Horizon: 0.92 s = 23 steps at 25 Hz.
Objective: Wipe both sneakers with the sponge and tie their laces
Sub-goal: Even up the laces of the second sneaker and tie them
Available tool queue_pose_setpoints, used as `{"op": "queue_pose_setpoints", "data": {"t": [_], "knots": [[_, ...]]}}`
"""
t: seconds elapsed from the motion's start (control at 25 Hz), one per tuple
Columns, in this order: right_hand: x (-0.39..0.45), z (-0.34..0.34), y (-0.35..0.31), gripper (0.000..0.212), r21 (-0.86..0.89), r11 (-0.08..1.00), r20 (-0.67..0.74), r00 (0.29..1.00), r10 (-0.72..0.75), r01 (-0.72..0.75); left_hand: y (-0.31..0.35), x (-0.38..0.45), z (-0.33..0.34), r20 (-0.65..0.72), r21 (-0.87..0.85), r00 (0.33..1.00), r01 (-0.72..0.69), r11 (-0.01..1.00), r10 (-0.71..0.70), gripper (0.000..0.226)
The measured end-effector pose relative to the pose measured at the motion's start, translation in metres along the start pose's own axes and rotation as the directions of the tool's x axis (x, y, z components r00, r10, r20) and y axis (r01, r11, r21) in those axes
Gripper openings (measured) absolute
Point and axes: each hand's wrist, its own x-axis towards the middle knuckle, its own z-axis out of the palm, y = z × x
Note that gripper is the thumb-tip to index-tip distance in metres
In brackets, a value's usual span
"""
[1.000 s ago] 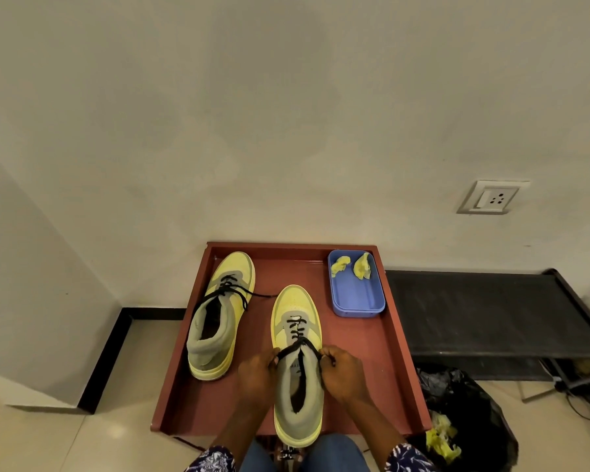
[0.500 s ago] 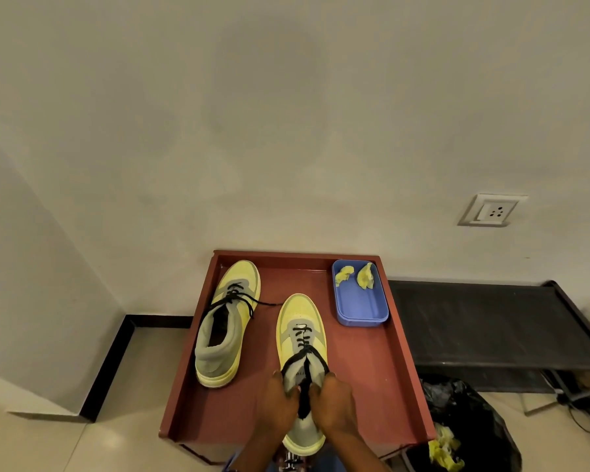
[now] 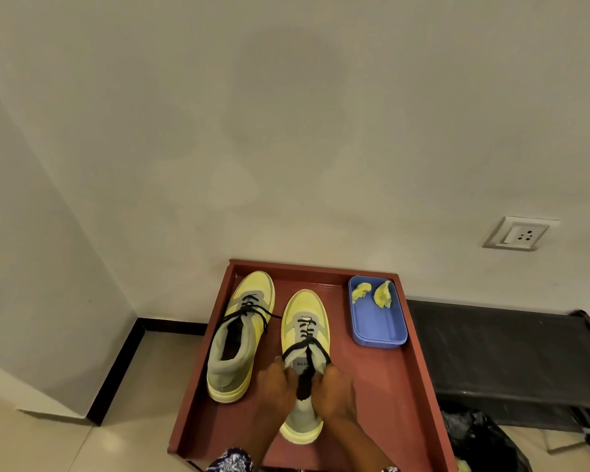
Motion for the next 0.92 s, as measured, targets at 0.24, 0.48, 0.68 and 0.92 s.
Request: {"op": "queue_pose_setpoints", "data": {"t": [0.24, 0.48, 0.68, 0.92], "knots": [[0.03, 0.005, -0.023, 0.028, 0.004, 1.0, -0.008, 1.0, -0.008, 0.008, -0.001, 0.033, -0.01, -0.054, -0.06, 0.998, 0.008, 0.998, -0.012, 0.024], [0.045, 0.014, -0.028, 0.027, 0.014, 1.0, 0.006, 1.0, 0.009, -0.009, -0.005, 0.047, -0.01, -0.052, -0.078, 0.998, 0.015, 0.997, -0.019, 0.024], [0.047, 0.02, -0.025, 0.024, 0.067, 0.998, 0.045, 0.999, -0.006, 0.003, -0.004, 0.05, -0.009, -0.036, -0.037, 0.998, 0.055, 0.998, -0.056, 0.03], [0.045, 0.016, -0.022, 0.032, 0.102, 0.995, 0.097, 0.995, -0.02, 0.01, 0.005, 0.048, -0.038, -0.159, 0.105, 0.985, -0.053, 0.993, 0.069, 0.027]]}}
